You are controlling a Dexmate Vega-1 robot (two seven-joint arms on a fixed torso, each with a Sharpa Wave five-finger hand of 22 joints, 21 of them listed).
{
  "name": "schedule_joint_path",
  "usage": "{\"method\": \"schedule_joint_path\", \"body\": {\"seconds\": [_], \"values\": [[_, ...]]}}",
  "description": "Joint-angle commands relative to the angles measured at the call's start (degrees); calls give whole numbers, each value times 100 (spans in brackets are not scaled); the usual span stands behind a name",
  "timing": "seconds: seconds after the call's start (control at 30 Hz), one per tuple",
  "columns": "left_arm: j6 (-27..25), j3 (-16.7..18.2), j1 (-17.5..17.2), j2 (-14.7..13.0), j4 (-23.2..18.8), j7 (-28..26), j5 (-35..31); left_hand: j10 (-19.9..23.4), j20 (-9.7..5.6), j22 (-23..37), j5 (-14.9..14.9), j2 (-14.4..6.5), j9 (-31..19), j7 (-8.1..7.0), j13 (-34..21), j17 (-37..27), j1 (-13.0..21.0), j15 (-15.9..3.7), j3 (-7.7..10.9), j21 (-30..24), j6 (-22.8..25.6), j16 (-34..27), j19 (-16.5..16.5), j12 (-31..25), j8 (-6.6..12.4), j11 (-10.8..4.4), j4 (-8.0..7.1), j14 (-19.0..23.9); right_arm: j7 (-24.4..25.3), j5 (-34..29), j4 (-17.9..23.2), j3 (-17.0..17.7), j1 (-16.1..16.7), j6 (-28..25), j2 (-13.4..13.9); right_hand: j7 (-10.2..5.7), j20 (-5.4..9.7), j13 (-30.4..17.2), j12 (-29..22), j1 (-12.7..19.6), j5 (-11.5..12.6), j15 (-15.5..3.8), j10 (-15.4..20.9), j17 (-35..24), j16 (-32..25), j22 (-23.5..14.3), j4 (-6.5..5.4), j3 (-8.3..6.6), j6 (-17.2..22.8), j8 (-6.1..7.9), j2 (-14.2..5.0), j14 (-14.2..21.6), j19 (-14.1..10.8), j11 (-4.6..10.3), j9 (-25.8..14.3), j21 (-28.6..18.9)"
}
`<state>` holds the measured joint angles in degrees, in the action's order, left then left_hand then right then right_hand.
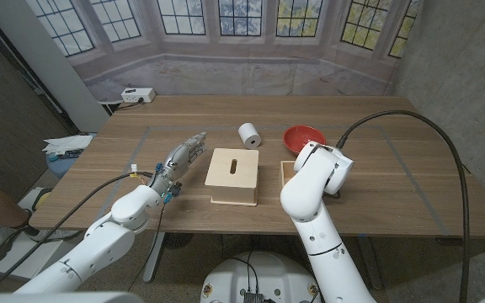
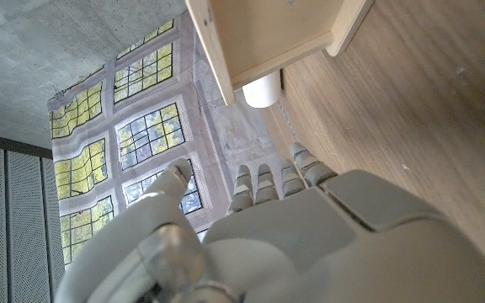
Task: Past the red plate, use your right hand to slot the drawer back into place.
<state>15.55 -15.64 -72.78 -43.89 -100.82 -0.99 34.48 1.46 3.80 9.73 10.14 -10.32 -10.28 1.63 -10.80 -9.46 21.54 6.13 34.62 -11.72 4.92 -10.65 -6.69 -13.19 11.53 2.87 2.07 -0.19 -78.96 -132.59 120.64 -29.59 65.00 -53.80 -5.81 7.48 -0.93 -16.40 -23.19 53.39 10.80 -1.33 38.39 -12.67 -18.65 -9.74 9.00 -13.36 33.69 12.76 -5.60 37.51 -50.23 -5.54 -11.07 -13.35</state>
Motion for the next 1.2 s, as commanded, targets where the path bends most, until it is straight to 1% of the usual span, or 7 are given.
{"method": "schedule_joint_path", "body": {"seconds": [0.03,0.17,0.47,0.53,0.73,0.9,1.2], "values": [[8,107,-302,-186,-218,-29,88,89,44,31,15,-19,-22,-22,-22,-20,107,34,45,-54,84,-28,-99,-37,27,-32,36,65,6,-75,-251,-130,-95,-124,83,-19,18,-45,-66,71,-7,-21,99,-13,-30,-20,24,-13,116,24,-14,87,-91,15,-33,-43],[5,124,-362,-230,-278,-18,115,143,67,33,18,-23,-24,-12,-24,-20,134,37,63,-61,129,-34,-137,-49,31,-5,55,116,18,-100,-325,-153,-116,-159,108,-37,43,-69,-111,93,-7,-63,156,0,-41,-22,22,-25,179,29,-22,179,-157,46,-36,-56],[-30,174,-511,-273,-443,-91,199,190,76,35,23,-38,-26,19,-27,-22,171,32,90,-71,155,-34,-189,-55,23,19,75,164,4,-100,-404,-168,-152,-177,146,-66,164,-117,-179,151,-7,-149,219,11,-58,-28,24,-55,262,23,-52,327,-302,91,-39,-90],[-46,189,-556,-303,-481,-102,209,192,81,36,23,-40,-26,19,-28,-23,178,40,95,-71,156,-35,-194,-54,20,24,78,174,6,-91,-422,-179,-166,-179,169,-100,183,-141,-259,175,-11,-166,367,17,-59,-31,27,-64,290,15,-52,382,-337,80,-41,-93],[-61,233,-681,-356,-557,-136,245,228,95,38,26,-47,-27,37,-30,-25,205,60,113,-68,171,-32,-208,-58,14,25,91,200,32,-46,-482,-216,-194,-234,226,-143,225,-175,-333,221,-14,-246,470,18,-75,-35,30,-80,392,27,-63,489,-426,173,-43,-113],[-74,252,-753,-391,-602,-137,277,255,97,39,27,-48,-28,54,-32,-27,224,54,122,-70,191,-29,-229,-60,11,55,100,219,35,-72,-543,-229,-202,-261,245,-170,290,-214,-416,281,-20,-356,586,10,-124,-38,30,-108,477,26,-98,672,-553,259,-45,-146],[-61,316,-908,-474,-694,-151,299,284,106,41,29,-59,-29,75,-34,-32,249,71,136,-68,220,-32,-250,-59,7,73,104,255,132,4,-675,-260,-224,-358,316,-264,393,-271,-535,379,-30,-499,765,36,-142,-43,51,-159,681,54,-113,900,-739,345,-47,-196]]}}
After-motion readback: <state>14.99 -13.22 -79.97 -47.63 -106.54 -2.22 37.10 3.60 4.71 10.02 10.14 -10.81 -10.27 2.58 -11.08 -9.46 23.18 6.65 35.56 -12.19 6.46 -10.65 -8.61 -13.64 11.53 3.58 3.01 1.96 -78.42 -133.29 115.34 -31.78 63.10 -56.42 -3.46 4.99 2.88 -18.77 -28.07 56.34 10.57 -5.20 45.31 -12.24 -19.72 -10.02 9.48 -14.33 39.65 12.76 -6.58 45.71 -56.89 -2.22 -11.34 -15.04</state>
